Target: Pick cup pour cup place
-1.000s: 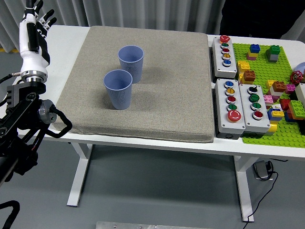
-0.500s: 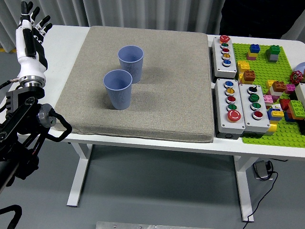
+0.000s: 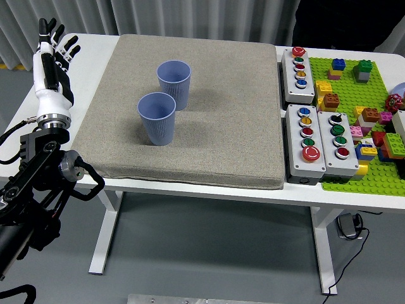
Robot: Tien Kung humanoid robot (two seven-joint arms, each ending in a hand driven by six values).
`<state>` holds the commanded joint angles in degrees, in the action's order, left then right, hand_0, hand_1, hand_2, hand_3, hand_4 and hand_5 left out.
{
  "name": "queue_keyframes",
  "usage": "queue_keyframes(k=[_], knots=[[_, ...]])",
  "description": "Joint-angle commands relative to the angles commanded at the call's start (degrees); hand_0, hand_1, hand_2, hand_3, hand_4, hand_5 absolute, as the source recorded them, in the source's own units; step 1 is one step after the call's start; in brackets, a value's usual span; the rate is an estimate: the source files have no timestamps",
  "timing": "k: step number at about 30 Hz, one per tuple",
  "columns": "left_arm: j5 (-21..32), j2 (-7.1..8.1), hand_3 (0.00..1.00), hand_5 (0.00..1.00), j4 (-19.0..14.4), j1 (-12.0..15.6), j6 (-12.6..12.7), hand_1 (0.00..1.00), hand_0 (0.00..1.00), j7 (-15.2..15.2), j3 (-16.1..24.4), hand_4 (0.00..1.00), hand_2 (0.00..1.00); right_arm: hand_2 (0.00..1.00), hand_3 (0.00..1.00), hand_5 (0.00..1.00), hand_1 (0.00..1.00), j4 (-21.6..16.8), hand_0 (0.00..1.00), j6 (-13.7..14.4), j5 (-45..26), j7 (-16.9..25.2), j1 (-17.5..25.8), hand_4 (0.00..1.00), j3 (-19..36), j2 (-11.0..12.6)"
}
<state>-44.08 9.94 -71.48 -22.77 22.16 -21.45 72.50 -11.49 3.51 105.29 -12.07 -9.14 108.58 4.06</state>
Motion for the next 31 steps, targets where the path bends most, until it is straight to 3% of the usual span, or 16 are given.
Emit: queue_keyframes(k=[20, 26, 27, 31], knots=[[0.2, -0.38, 0.927, 0.998, -0.5, 1.0, 0.5, 0.777, 0.746, -0.4, -0.3, 0.895, 0.914, 0.669, 0.635, 0.291, 0.706, 0.0, 0.700, 0.0, 0.0, 0.0, 0.0, 0.049, 0.0, 0.0], [0.6, -0.52, 0.926, 0.998, -0.1, 0.9, 0.0, 0.778, 0.746, -0.5, -0.3, 0.868, 0.915, 0.669, 0.635, 0.290, 0.706, 0.0, 0.701, 0.0, 0.0, 0.1, -0.2, 0.049, 0.0, 0.0], [0.8, -0.52, 0.929, 0.998, 0.0, 0.9, -0.1, 0.782, 0.756, -0.4, -0.2, 0.792, 0.916, 0.669, 0.635, 0.290, 0.706, 0.0, 0.700, 0.0, -0.1, 0.1, -0.2, 0.049, 0.0, 0.0], [0.9, -0.52, 0.929, 0.998, 0.2, 0.9, -0.4, 0.782, 0.756, -0.4, -0.1, 0.792, 0.916, 0.669, 0.635, 0.290, 0.706, 0.0, 0.700, 0.0, -0.2, 0.0, -0.3, 0.049, -0.1, 0.0]])
